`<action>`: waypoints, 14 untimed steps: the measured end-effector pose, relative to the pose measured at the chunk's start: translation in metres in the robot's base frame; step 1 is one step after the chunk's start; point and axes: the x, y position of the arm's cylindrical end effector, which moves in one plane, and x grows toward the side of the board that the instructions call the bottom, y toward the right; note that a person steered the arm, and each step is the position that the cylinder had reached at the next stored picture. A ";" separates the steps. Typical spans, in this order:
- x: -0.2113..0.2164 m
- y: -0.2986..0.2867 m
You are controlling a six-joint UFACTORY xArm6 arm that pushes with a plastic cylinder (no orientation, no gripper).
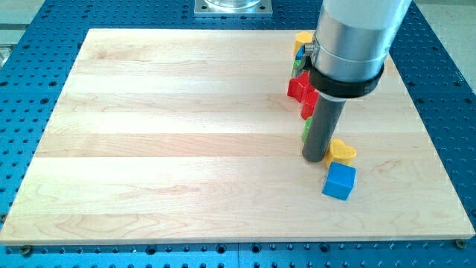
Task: Move the cube to the bottom left
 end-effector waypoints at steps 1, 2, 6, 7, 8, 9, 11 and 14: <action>0.003 -0.003; 0.029 -0.011; 0.064 0.006; 0.076 0.038; 0.090 0.088; 0.080 0.119; 0.044 0.163; 0.122 0.189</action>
